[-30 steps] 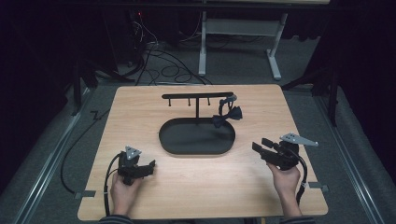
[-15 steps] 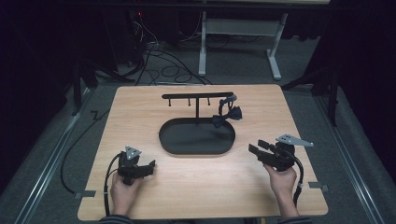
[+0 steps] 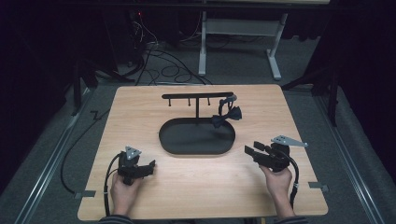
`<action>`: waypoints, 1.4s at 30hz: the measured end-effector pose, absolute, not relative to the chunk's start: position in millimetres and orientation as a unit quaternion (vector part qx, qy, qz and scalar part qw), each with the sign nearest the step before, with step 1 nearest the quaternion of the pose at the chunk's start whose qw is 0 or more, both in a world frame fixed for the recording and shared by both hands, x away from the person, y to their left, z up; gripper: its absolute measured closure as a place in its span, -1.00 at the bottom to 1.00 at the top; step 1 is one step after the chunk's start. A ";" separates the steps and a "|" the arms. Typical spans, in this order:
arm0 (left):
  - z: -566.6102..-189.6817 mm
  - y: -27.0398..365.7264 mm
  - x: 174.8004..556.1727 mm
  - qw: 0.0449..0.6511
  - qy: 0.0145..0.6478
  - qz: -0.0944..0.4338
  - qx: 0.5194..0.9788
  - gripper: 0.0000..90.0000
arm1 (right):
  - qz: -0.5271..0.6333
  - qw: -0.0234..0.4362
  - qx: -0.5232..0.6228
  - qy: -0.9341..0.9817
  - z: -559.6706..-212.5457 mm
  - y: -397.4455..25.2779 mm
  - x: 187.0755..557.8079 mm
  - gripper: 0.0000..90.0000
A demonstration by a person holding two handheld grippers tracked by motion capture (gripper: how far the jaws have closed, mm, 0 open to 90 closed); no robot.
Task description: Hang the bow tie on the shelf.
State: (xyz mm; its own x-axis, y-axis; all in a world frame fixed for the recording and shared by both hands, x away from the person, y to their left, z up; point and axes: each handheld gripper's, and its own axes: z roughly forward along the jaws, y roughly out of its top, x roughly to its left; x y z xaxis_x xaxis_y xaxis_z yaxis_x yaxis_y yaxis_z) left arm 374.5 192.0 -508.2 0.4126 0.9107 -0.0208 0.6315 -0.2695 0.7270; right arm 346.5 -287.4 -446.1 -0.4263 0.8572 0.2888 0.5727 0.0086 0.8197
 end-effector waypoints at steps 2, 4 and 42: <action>-508.2 192.0 374.5 0.338 0.501 0.206 0.770 -0.63 | 0.479 0.148 0.514 0.696 -447.8 -286.9 346.9 0.06; -508.2 192.0 374.5 0.338 0.501 0.206 0.769 -0.63 | 0.478 0.144 0.517 0.695 -449.4 -286.0 346.8 0.06; -508.4 191.9 374.4 0.339 0.501 0.207 0.769 -0.63 | 0.440 0.120 0.536 0.710 -476.5 -275.6 351.0 0.16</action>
